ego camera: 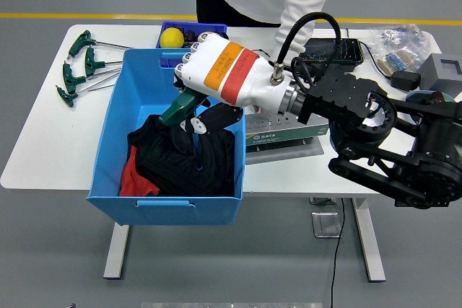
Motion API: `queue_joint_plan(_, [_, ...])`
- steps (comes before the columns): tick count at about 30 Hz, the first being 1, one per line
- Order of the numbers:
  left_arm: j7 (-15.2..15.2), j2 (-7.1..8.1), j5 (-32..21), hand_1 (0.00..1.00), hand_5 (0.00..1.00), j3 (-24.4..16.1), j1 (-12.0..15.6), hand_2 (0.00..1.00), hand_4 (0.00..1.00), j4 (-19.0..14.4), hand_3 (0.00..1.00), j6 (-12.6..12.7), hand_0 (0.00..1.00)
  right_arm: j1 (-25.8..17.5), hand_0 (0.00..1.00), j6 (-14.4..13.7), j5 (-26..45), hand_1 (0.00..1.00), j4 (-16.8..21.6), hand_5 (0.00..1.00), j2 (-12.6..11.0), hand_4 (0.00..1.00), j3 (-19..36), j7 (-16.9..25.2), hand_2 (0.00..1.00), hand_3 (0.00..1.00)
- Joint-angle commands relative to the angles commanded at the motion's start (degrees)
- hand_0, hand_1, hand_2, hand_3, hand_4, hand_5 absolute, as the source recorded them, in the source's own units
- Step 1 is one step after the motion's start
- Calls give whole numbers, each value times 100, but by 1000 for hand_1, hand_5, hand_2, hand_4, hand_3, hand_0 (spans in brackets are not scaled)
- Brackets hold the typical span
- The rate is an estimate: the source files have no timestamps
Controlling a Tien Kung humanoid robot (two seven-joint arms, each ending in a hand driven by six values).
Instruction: Lift tool from toolbox,place it in box,lift tool from toolbox,place it in box
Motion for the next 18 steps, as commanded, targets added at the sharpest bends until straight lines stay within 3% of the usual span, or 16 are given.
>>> queue_joint_plan(5, [-3,9,-38,798,663,41,8,788,692,0,666,4,769,127,2,-6,-180,2,-278,563,194,738,-370,16,2,2])
queue_joint_plan(6, [-4,12,-50,799,663,58,9,787,692,0,667,3,769,154,16,8,-222,21,-320,460,230,815,-419,8,100,107])
queue_joint_plan(11, [14,23,1,799,663,26,13,787,692,0,667,-4,769,266,16,276,-394,21,-493,460,427,815,-559,-85,100,107])
queue_joint_plan(12, [16,25,5,796,663,26,11,787,692,0,667,-5,769,288,182,280,-411,192,-520,497,470,802,-584,-71,290,369])
queue_joint_plan(17, [16,28,-6,796,663,55,-5,787,692,0,667,-7,769,328,182,-6,-357,192,-570,497,577,802,-650,259,290,369])
queue_joint_plan(18, [13,30,-17,797,662,69,-11,785,691,0,668,-7,768,338,457,-100,-360,514,-577,514,593,800,-660,329,560,480])
